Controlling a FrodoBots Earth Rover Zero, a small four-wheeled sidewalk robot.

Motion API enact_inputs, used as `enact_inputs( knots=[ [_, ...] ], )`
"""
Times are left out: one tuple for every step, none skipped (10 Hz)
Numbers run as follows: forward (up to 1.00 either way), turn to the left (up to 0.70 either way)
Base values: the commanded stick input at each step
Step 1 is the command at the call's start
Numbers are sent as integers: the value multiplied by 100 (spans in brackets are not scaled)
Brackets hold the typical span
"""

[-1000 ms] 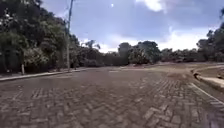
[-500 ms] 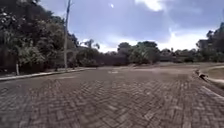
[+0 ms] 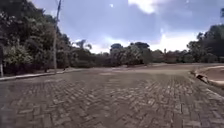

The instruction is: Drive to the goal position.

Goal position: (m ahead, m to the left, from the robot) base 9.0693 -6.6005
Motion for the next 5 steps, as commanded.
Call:
enact_inputs(
  knots=[
    [100, -17],
    [100, -8],
    [100, -12],
    [100, -23],
    [100, -4]
  ],
)
